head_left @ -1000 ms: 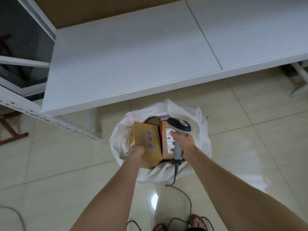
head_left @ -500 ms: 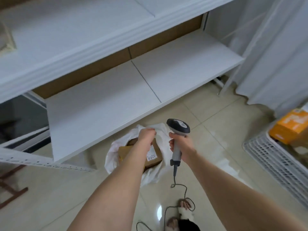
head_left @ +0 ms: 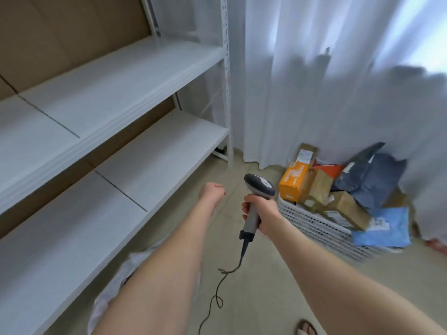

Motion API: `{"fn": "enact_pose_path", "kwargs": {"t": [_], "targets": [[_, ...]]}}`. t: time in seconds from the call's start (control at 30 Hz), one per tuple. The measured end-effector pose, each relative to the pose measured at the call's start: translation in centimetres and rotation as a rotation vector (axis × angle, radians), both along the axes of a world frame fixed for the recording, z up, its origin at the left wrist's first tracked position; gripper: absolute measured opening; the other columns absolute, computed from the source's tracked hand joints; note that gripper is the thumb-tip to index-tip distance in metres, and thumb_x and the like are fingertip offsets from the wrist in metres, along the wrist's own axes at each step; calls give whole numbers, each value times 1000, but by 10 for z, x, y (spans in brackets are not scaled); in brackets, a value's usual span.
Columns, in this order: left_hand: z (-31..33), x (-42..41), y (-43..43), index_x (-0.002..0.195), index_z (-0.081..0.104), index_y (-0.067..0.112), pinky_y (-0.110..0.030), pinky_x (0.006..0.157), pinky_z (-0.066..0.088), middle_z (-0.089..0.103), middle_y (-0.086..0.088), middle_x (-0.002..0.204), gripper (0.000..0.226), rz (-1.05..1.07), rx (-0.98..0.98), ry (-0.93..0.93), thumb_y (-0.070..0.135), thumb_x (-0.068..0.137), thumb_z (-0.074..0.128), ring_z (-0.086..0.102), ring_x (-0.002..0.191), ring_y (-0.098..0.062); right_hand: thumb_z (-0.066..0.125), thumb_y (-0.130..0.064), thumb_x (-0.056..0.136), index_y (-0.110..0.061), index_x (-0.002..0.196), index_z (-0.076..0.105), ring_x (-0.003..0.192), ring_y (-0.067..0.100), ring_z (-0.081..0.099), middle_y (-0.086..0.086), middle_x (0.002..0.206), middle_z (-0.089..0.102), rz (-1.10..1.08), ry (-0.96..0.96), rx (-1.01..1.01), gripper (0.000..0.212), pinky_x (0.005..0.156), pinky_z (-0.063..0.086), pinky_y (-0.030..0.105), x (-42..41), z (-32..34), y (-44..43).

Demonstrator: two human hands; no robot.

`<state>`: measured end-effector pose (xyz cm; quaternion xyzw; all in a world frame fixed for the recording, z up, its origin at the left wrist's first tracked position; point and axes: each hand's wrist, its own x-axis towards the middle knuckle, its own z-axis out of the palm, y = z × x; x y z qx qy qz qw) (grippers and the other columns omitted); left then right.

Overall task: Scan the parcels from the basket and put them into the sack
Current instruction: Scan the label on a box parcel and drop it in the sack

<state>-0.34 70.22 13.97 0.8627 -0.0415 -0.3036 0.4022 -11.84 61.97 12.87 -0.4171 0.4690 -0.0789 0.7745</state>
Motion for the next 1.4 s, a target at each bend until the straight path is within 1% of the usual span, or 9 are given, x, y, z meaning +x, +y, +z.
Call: {"fn": "enact_pose_path", "kwargs": {"t": [0.13,0.43,0.57,0.67,0.83,1.0,1.13,1.27,1.4], "targets": [[6,-21,-87,119,65,16,-38,100,46,59,-6,128,31,-57,9,-4,8,92,51,52,116,-27,61,0,84,-8,78,56,49,17,55,6,53,59,-88,15,26,10,57,49,29,-22,3,-78],[-19,-73,-280,107,68,16,-34,96,47,63,-9,121,26,-111,-18,51,6,87,54,54,113,-26,58,0,87,-7,74,54,48,17,53,4,46,57,-155,49,38,15,53,47,27,-74,-10,-258],[-36,-83,-347,104,68,16,-35,96,48,65,-9,117,22,-130,-8,97,8,86,58,57,110,-27,65,-6,83,-5,80,60,65,22,57,10,70,60,-172,98,79,6,73,50,36,-89,-27,-322],[-56,-83,-391,103,68,16,-40,98,47,65,-11,118,22,-156,20,136,7,86,56,57,113,-30,69,-11,80,-4,102,60,81,27,61,13,87,64,-198,148,95,24,93,52,43,-90,-44,-366],[-98,-65,-458,113,67,11,-36,101,45,61,-13,123,29,-206,77,157,5,89,53,55,116,-31,70,-9,79,-3,100,63,65,24,60,11,76,64,-243,198,107,23,69,54,37,-74,-80,-441],[-153,-26,-508,119,61,10,-37,99,46,59,-16,124,30,-194,168,177,7,90,55,55,115,-32,71,-12,79,-5,103,63,68,23,63,11,78,67,-258,254,134,26,81,57,41,-38,-132,-505],[-206,7,-520,132,50,13,-35,98,46,56,-11,130,53,-182,353,139,20,83,68,55,117,-29,74,-18,80,-10,113,53,88,28,66,14,99,67,-242,286,175,40,88,55,49,-3,-178,-532],[-276,30,-520,145,26,17,-41,102,40,42,-12,140,96,-287,565,39,34,69,82,41,129,-30,73,-14,82,-13,89,51,70,25,65,12,83,65,-232,316,194,23,53,54,33,28,-240,-554],[-344,41,-521,151,-5,25,-48,111,24,16,-15,153,125,-379,732,24,44,64,83,14,143,-31,71,-10,82,-4,100,59,69,26,64,16,86,67,-136,304,197,22,63,56,38,50,-299,-563]]}}
